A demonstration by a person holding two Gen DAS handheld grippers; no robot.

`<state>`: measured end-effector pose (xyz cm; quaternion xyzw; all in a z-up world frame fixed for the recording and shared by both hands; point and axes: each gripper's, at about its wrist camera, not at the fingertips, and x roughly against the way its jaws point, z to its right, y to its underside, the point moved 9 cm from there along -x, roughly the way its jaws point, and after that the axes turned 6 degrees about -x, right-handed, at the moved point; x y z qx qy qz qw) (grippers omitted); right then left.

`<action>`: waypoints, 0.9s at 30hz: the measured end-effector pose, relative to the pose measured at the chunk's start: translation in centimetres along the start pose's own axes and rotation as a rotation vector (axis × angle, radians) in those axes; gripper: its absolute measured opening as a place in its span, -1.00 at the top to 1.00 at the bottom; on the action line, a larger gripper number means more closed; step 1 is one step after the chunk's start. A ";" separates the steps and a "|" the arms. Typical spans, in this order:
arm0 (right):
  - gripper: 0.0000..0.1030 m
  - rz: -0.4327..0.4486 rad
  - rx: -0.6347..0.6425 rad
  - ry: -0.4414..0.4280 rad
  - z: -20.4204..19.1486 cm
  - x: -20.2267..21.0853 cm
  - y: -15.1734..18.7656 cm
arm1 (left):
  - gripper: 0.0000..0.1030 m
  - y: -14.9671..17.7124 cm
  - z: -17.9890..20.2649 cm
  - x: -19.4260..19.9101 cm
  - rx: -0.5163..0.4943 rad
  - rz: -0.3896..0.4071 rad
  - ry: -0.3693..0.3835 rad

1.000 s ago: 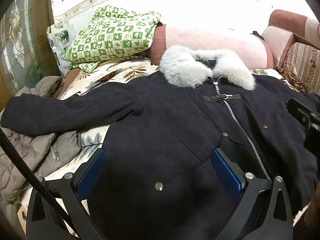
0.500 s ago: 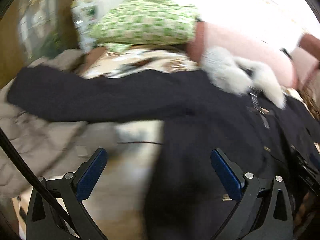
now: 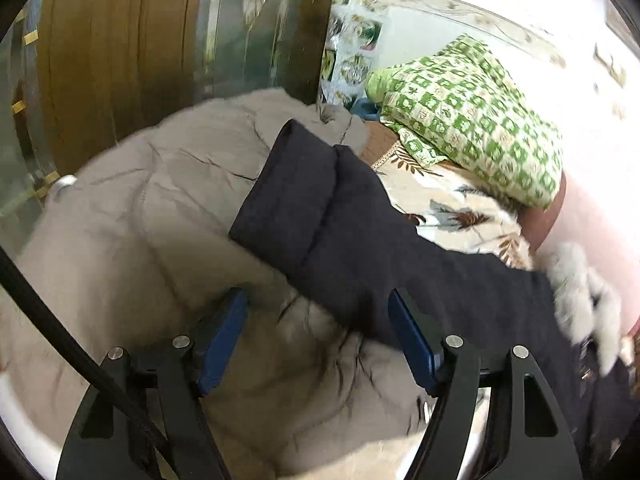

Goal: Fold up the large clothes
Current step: 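Grasp the coat sleeve cuff with the left gripper and lift it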

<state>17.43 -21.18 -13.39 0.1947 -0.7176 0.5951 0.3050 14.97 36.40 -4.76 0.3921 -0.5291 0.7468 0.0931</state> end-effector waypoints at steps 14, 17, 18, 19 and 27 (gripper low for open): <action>-0.99 -0.046 0.016 0.000 0.1 -0.9 0.6 | 0.55 -2.6 2.6 -3.8 -0.153 -0.018 -0.136; -0.99 -0.046 0.021 -0.003 0.0 -0.9 0.5 | 0.58 -3.2 6.0 -0.5 -0.218 0.044 -0.113; -0.99 -0.043 0.023 -0.009 -0.1 -0.8 0.5 | 0.59 -3.4 7.0 0.4 -0.228 0.056 -0.094; -0.96 -0.034 0.023 -0.018 -0.3 -0.6 0.4 | 0.59 -3.6 9.0 1.8 -0.248 0.078 -0.054; -0.89 0.096 -0.109 -0.159 0.9 3.6 -2.7 | 0.69 -2.5 26.5 7.8 -0.381 0.098 0.278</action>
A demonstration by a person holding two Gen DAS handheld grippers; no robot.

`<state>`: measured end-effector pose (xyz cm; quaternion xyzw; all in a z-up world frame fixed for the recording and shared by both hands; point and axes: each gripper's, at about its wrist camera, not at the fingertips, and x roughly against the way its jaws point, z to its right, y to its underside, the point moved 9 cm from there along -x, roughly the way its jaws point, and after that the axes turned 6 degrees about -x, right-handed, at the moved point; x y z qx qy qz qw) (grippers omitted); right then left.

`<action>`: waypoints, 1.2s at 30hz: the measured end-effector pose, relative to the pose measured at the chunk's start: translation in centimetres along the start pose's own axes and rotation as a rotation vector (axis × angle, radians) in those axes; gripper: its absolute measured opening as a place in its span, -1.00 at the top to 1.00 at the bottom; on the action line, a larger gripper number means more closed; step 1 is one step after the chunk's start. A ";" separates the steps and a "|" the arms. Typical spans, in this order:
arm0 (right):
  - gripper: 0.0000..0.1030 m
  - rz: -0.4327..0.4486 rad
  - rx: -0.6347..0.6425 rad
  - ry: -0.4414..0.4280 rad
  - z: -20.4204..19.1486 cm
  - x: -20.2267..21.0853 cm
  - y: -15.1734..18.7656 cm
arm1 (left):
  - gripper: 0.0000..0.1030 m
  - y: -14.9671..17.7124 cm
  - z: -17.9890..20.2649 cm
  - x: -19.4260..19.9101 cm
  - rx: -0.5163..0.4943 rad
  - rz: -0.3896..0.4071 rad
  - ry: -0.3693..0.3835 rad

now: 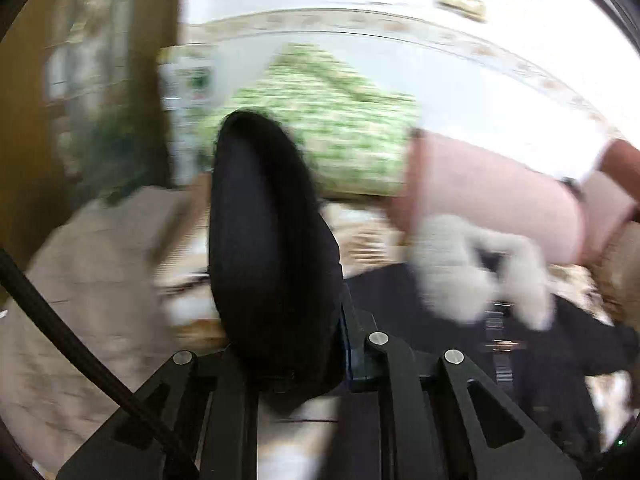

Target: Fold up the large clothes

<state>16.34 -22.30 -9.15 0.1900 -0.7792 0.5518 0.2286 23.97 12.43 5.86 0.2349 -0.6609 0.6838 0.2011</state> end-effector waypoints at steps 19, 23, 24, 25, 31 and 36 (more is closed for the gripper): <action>-0.89 -0.066 -0.331 -0.056 8.2 -1.8 -2.8 | -0.55 3.1 17.5 2.4 -0.218 0.028 0.226; -0.89 -0.104 -0.318 -0.144 6.4 -2.6 -2.3 | -0.58 5.9 11.2 2.8 -0.187 0.014 0.094; -0.89 -0.118 -0.312 -0.167 5.9 -3.0 -2.1 | -0.58 6.6 10.1 2.9 -0.174 0.005 0.073; -0.89 -0.137 -0.298 -0.196 4.9 -3.4 -1.9 | -0.58 7.7 8.3 3.1 -0.152 -0.008 0.048; -0.89 -0.276 -0.285 -0.308 0.0 -7.3 -0.7 | -0.58 11.3 2.4 3.4 -0.063 -0.038 -0.016; -0.89 -0.346 -0.226 -0.283 -2.6 -11.9 -0.3 | -0.58 13.6 0.8 2.8 -0.039 -0.061 -0.050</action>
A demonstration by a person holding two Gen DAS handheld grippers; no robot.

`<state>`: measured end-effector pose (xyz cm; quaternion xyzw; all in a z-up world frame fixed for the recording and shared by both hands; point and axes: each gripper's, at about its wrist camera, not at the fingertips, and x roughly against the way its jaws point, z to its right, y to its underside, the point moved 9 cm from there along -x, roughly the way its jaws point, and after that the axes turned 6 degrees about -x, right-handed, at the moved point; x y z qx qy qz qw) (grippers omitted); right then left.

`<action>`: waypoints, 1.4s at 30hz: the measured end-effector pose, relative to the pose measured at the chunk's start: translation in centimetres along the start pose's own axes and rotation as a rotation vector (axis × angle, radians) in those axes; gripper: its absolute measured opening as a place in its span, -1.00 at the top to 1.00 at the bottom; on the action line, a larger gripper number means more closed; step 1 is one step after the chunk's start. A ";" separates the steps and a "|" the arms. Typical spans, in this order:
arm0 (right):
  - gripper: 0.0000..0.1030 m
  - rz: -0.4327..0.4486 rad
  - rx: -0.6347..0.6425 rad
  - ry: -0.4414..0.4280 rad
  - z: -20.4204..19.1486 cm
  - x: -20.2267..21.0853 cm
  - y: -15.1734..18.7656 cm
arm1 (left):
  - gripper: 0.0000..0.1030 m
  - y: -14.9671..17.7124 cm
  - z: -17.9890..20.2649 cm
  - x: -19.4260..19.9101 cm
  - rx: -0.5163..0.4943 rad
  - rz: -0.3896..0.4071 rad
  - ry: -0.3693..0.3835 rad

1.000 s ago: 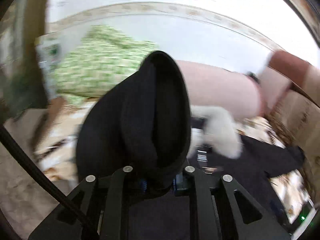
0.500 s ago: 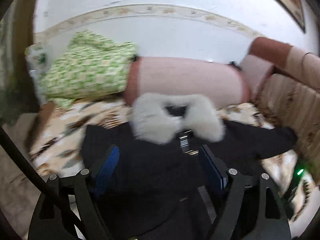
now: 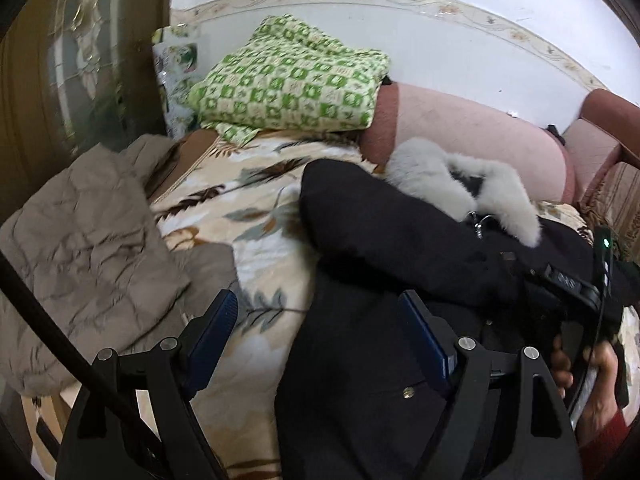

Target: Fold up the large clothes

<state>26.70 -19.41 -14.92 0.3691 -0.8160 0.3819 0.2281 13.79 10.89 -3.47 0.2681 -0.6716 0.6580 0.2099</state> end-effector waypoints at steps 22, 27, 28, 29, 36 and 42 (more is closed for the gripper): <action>0.86 0.202 0.103 0.129 -0.4 6.2 -5.2 | -0.58 1.4 0.3 -3.2 0.014 -0.092 -0.058; 0.86 0.255 0.034 0.411 7.1 7.0 -7.4 | -0.58 2.6 -0.2 -5.3 0.032 -0.141 -0.070; 0.85 0.228 -0.006 0.437 8.9 6.5 -7.4 | -0.58 3.2 -0.3 -5.8 0.043 -0.163 -0.063; 0.82 0.191 -0.063 0.440 10.6 5.8 -7.2 | -0.58 3.7 -0.3 -6.2 0.050 -0.179 -0.058; 0.34 0.290 -0.178 0.463 12.8 10.0 -8.4 | -0.58 5.3 -1.2 -6.3 0.063 -0.203 -0.076; 0.32 0.368 -0.067 0.412 8.4 12.7 -7.9 | -0.58 5.0 -0.4 -4.9 0.058 -0.173 -0.067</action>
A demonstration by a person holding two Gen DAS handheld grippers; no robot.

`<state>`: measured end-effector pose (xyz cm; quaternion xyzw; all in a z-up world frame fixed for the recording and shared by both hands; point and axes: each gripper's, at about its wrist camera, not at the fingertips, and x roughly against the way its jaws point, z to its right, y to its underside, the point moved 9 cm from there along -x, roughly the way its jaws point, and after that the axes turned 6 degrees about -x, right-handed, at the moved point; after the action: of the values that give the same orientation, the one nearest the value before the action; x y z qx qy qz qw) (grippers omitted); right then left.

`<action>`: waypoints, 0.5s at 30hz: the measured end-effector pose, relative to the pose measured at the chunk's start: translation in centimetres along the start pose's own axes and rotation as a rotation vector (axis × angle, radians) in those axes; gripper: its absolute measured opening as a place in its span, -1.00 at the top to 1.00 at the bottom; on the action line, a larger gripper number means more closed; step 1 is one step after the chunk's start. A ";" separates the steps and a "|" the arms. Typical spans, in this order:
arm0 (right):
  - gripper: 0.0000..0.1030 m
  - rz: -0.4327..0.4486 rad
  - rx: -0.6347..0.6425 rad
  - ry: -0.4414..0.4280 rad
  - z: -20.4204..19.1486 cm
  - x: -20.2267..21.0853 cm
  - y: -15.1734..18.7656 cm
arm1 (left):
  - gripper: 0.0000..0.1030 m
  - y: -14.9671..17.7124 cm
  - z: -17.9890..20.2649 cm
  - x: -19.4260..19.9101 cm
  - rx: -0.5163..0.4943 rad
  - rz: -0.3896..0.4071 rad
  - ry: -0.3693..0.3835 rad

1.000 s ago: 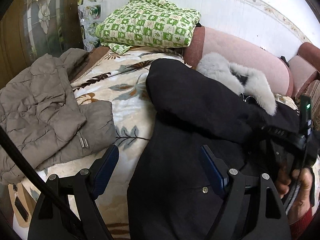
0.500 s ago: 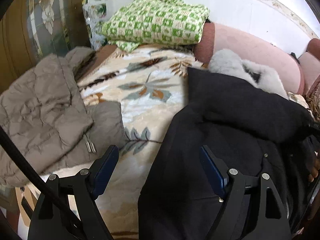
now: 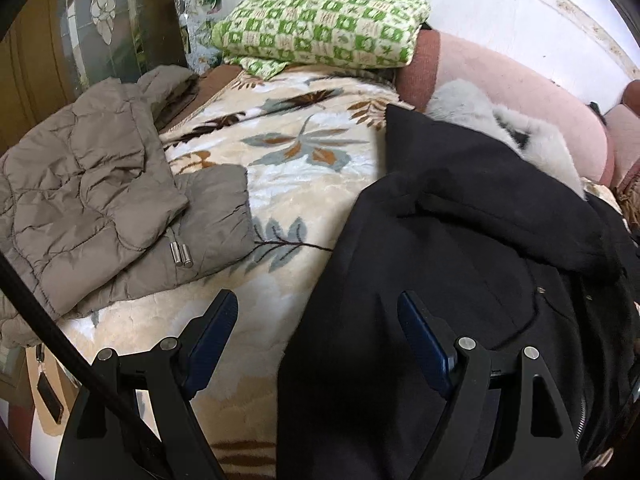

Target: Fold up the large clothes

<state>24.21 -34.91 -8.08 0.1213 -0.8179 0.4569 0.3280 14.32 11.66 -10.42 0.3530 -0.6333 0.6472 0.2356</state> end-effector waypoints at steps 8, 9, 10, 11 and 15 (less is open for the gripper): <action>-0.26 0.024 0.215 -0.130 -7.4 4.9 5.0 | -0.58 -1.0 1.2 6.3 -0.046 0.157 -0.006; -0.31 0.033 0.237 -0.138 -7.9 5.5 5.6 | -0.58 -1.0 1.4 7.0 -0.053 0.171 -0.005; -0.38 0.048 0.264 -0.147 -8.5 6.4 6.3 | -0.58 -1.0 1.6 7.9 -0.062 0.190 0.001; -0.41 0.057 0.281 -0.153 -8.8 6.9 6.7 | -0.59 -1.0 1.7 8.4 -0.068 0.197 0.006; -0.41 0.056 0.313 -0.158 -9.3 7.7 8.5 | -0.60 -0.3 2.5 10.3 -0.105 0.225 0.021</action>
<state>18.11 -21.76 -5.33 0.1837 -0.7629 0.5767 0.2273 8.35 7.74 -2.53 0.2602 -0.6993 0.6392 0.1864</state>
